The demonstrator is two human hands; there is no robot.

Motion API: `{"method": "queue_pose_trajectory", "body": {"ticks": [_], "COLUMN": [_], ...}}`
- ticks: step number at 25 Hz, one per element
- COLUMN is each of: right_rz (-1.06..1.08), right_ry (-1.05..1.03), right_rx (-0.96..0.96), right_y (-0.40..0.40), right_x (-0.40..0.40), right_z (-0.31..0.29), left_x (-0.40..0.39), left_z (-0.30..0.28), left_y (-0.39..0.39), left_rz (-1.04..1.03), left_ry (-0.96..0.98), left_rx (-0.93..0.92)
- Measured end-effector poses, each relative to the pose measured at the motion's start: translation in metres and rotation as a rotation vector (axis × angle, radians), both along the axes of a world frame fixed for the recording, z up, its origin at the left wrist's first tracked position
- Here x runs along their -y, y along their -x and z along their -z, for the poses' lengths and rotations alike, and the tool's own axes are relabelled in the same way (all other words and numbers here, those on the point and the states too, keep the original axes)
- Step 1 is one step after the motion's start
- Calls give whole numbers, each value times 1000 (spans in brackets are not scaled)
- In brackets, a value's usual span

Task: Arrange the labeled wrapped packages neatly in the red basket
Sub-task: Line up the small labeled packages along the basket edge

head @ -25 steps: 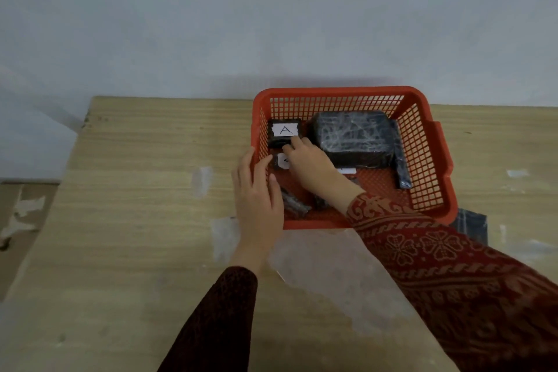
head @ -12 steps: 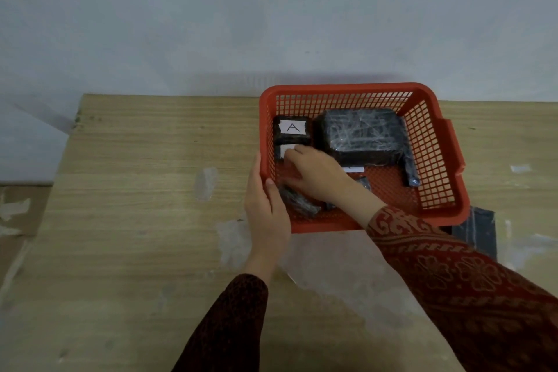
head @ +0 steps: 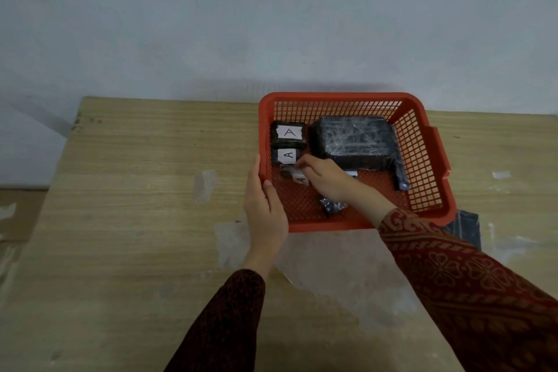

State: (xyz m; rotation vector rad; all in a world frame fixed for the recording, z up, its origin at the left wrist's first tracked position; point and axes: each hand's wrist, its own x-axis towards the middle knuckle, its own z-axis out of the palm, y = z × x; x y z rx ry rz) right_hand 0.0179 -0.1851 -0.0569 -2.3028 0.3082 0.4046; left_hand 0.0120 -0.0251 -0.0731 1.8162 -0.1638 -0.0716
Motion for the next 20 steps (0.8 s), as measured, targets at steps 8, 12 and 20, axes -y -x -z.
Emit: {"method": "queue_pose_trajectory", "body": {"ticks": [8,12,20], "right_rz": [-250,-217,-222], "right_ry": [387,507,787], "right_rx": [123,234,264], "right_y": [-5,-6,-9], "right_x": [-6,-17,-24], "right_z": [9,9,12], "left_x": [0,0,0], "left_z": [1,1,0], "left_y": [0,-1,0], "left_rz": [-5,-2,-6], "left_ry": [21,24,-2], "left_rx": [27,23,0]}}
